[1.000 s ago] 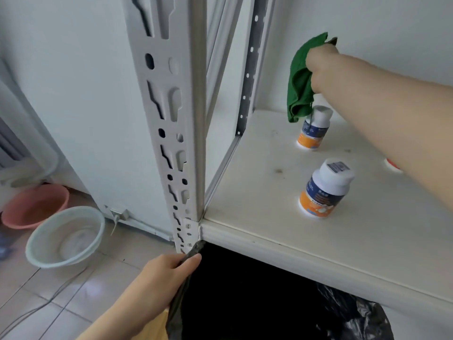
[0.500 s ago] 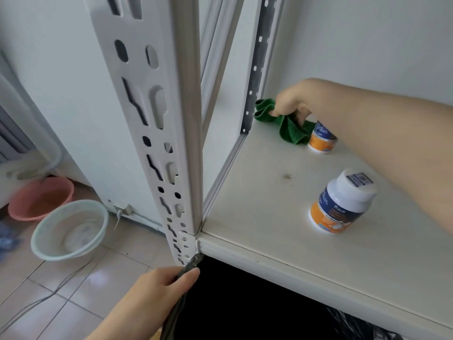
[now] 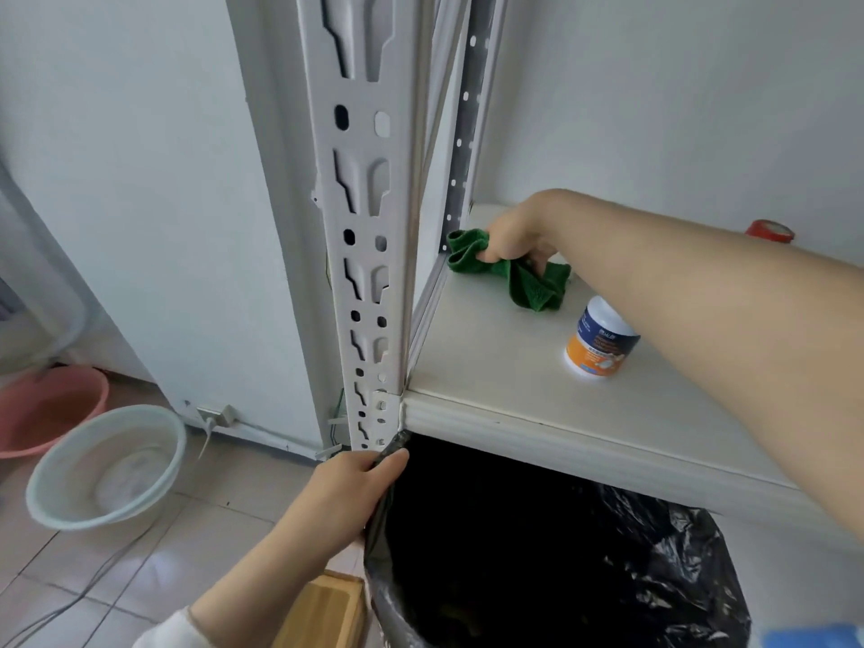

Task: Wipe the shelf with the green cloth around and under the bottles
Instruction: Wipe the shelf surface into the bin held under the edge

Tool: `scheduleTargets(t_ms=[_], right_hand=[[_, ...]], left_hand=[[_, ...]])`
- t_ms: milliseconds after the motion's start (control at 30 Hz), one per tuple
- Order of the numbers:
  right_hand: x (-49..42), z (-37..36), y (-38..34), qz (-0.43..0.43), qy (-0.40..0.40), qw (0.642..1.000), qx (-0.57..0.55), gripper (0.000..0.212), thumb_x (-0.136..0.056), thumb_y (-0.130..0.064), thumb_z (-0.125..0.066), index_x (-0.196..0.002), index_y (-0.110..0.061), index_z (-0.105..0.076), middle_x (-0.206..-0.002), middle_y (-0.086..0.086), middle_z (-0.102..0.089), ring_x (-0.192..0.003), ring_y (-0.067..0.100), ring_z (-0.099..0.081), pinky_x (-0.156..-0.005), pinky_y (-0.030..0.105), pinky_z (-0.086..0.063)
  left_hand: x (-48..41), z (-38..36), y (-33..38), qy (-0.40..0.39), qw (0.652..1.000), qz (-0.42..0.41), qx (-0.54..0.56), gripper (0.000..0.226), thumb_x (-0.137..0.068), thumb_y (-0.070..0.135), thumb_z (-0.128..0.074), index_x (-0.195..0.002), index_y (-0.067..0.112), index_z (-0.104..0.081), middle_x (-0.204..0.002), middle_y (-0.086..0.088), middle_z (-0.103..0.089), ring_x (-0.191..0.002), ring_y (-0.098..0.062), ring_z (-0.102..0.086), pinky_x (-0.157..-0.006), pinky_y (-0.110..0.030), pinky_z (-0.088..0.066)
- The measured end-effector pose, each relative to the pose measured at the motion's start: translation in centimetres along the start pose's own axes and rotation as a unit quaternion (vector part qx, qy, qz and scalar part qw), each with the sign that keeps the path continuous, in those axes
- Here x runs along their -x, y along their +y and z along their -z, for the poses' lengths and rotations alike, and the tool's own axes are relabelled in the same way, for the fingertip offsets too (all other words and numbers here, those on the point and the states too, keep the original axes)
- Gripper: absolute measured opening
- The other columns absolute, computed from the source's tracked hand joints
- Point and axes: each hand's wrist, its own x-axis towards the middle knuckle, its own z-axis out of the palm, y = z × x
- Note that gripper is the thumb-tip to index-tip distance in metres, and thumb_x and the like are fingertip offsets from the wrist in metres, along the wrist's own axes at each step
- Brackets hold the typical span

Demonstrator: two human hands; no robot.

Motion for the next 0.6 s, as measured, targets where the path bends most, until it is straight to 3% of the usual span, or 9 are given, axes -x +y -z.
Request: scheduleTargets(t_ms=[133, 200, 267, 333, 433, 533, 600], right_hand=[[1.7, -1.3, -0.4, 0.037, 0.042, 0.998, -0.013, 0.04, -0.095, -0.018, -0.044, -0.131, -0.001, -0.044, -0.135, 0.022, -0.047, -0.124, 0.04, -0.045, -0.105, 0.048, -0.038], [2.7, -2.0, -0.6, 0.04, 0.057, 0.998, 0.001, 0.037, -0.096, -0.017, -0.039, -0.128, 0.0, -0.046, -0.123, 0.018, -0.052, -0.123, 0.037, -0.046, -0.103, 0.044, -0.038], [3.7, -2.6, -0.8, 0.039, 0.069, 0.997, 0.027, 0.036, -0.097, -0.018, -0.034, -0.126, 0.001, -0.045, -0.108, 0.014, -0.048, -0.116, 0.035, -0.05, -0.098, 0.04, -0.041], [4.2, -3.1, -0.7, 0.048, 0.068, 0.996, 0.044, 0.033, -0.098, -0.02, -0.032, -0.119, 0.0, -0.047, -0.103, 0.012, -0.045, -0.104, 0.032, -0.052, -0.091, 0.038, -0.042], [4.4, -4.5, -0.5, 0.063, 0.094, 0.992, 0.061, 0.022, -0.097, -0.018, -0.03, -0.09, -0.006, -0.046, -0.087, 0.01, -0.048, -0.086, 0.026, -0.045, -0.075, 0.031, -0.036], [4.8, -5.8, -0.4, 0.077, 0.111, 0.989, 0.064, 0.031, -0.096, -0.015, -0.029, -0.067, -0.011, -0.039, -0.076, 0.006, -0.045, -0.075, 0.023, -0.044, -0.065, 0.029, -0.035], [5.8, -6.7, -0.4, 0.093, 0.118, 0.987, 0.059, 0.029, -0.097, -0.015, -0.029, -0.071, -0.01, -0.042, -0.072, 0.004, -0.043, -0.072, 0.022, -0.042, -0.056, 0.028, -0.031]], left_hand=[[-0.2, 0.1, 0.0, -0.005, 1.0, -0.017, -0.009, 0.037, -0.084, 0.053, -0.047, -0.078, 0.018, -0.057, -0.078, -0.004, -0.056, -0.071, -0.015, -0.053, -0.067, -0.027, -0.037], [-0.4, 0.2, -0.1, -0.012, 1.0, -0.015, 0.0, 0.036, -0.083, 0.054, -0.047, -0.079, 0.02, -0.057, -0.078, -0.004, -0.055, -0.072, -0.015, -0.053, -0.067, -0.027, -0.038], [-0.5, 0.1, -0.2, -0.019, 1.0, -0.014, 0.005, 0.038, -0.079, 0.058, -0.047, -0.079, 0.021, -0.056, -0.078, -0.004, -0.056, -0.072, -0.015, -0.053, -0.067, -0.028, -0.04], [-0.6, 0.1, -0.2, -0.013, 1.0, -0.014, 0.0, 0.049, -0.08, 0.057, -0.047, -0.08, 0.01, -0.06, -0.079, -0.008, -0.061, -0.071, -0.018, -0.056, -0.065, -0.028, -0.043], [-0.6, -0.1, -0.2, 0.009, 1.0, -0.012, -0.017, 0.055, -0.085, 0.05, -0.048, -0.095, -0.002, -0.064, -0.095, -0.019, -0.07, -0.074, -0.023, -0.061, -0.064, -0.027, -0.044], [-0.3, -0.1, 0.0, 0.015, 1.0, -0.016, -0.017, 0.055, -0.086, 0.049, -0.049, -0.096, -0.002, -0.063, -0.086, -0.018, -0.067, -0.07, -0.021, -0.056, -0.062, -0.027, -0.041], [-0.2, -0.1, 0.2, 0.018, 1.0, -0.014, -0.009, 0.05, -0.087, 0.047, -0.049, -0.095, 0.0, -0.065, -0.085, -0.014, -0.065, -0.069, -0.022, -0.057, -0.055, -0.022, -0.043]])
